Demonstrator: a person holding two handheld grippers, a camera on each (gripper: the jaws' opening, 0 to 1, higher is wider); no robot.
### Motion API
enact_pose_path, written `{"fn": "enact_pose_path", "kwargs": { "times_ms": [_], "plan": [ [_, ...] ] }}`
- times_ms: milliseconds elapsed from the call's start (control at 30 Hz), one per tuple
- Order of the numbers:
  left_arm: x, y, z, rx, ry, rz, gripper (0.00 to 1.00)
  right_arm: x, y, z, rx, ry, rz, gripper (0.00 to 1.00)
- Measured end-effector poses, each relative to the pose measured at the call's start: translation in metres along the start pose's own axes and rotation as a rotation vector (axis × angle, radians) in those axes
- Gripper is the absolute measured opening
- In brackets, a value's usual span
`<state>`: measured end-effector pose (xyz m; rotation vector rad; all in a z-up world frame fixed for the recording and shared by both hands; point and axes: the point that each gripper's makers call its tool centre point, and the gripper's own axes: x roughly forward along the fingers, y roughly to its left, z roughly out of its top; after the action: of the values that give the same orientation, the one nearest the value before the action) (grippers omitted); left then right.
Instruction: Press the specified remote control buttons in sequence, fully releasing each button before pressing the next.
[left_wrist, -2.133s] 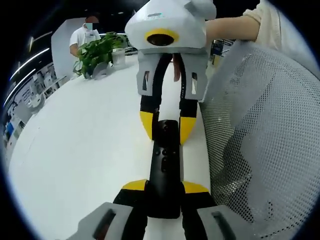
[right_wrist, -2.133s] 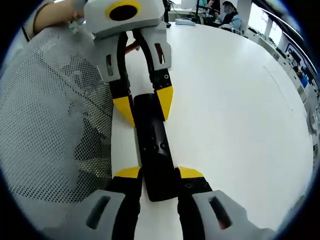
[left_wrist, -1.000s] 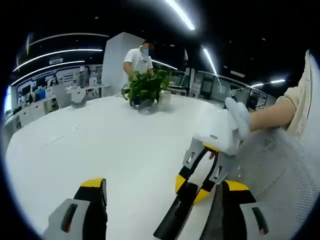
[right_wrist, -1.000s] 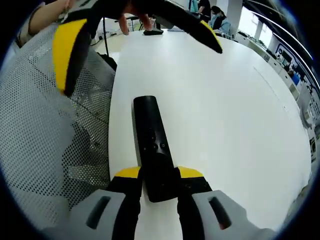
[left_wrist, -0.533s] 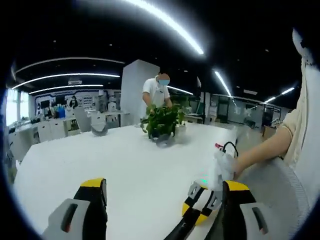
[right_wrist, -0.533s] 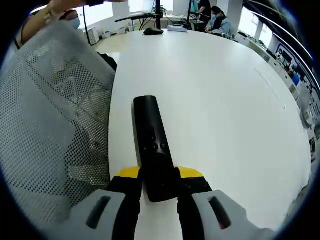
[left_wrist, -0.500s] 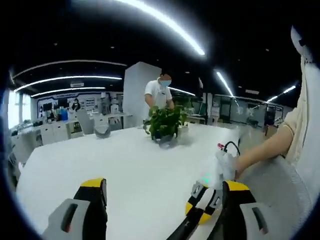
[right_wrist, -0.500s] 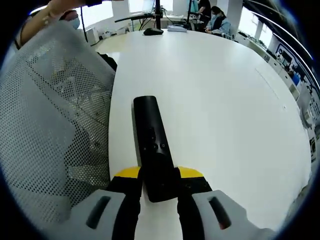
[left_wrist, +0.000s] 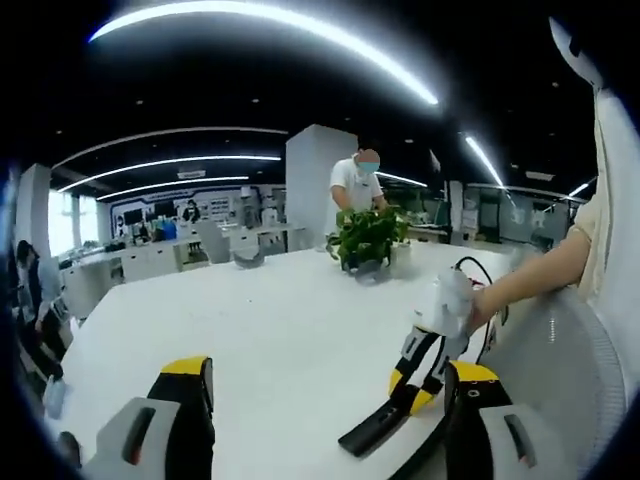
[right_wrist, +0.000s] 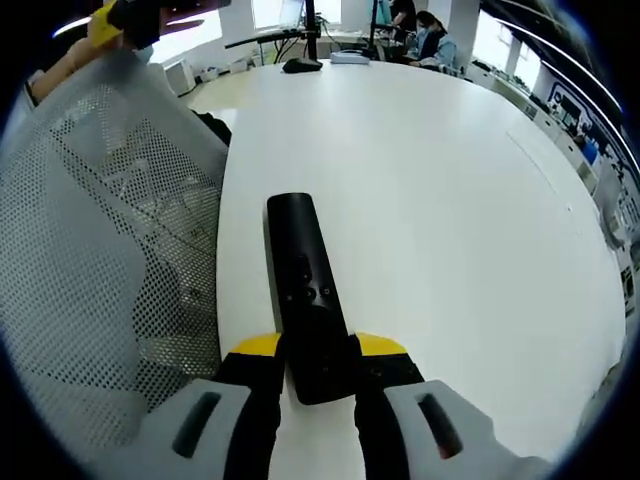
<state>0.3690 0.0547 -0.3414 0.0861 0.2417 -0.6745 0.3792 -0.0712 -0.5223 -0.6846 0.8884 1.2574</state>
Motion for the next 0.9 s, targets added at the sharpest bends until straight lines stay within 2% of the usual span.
{"fn": "enact_pose_path", "kwargs": {
  "times_ms": [67,133,167,200,233,300,333,533,733,767,900],
  "plan": [
    [-0.002,-0.002,-0.002,0.018,-0.004,0.014,1.00,0.000,0.000,0.000,0.009,-0.007,0.000,0.26],
    [-0.001,0.005,-0.009,0.056,0.011,0.057,1.00,0.000,0.000,0.000,0.010,-0.011,0.000,0.26],
    [-0.002,0.009,-0.017,0.075,0.053,0.066,1.00,0.000,0.000,0.000,0.009,-0.013,0.000,0.26],
    [-0.002,0.011,-0.020,0.059,0.071,0.070,1.00,0.000,0.000,0.000,0.005,-0.014,0.000,0.26],
    [-0.002,0.011,-0.018,0.050,0.061,0.073,1.00,0.000,0.000,0.000,0.002,-0.015,-0.001,0.26],
    [-0.003,0.007,-0.005,0.040,-0.011,0.059,1.00,0.000,0.001,0.000,0.000,-0.017,-0.002,0.26],
    [-0.004,0.007,-0.003,0.047,-0.022,0.060,1.00,0.000,0.001,0.000,0.001,-0.018,-0.003,0.26],
    [-0.003,0.010,-0.010,0.122,0.025,0.075,1.00,0.000,0.001,0.001,-0.020,-0.026,-0.012,0.26],
    [-0.005,0.016,-0.009,0.097,0.019,0.096,1.00,0.000,-0.001,0.003,-0.024,-0.038,0.004,0.25],
    [-0.005,0.017,-0.009,0.093,0.020,0.098,0.99,0.000,-0.001,0.003,0.011,-0.037,0.020,0.25],
    [-0.005,0.019,-0.010,0.101,0.029,0.102,0.97,0.000,-0.006,0.005,0.034,-0.039,0.040,0.25]
  ]
}}
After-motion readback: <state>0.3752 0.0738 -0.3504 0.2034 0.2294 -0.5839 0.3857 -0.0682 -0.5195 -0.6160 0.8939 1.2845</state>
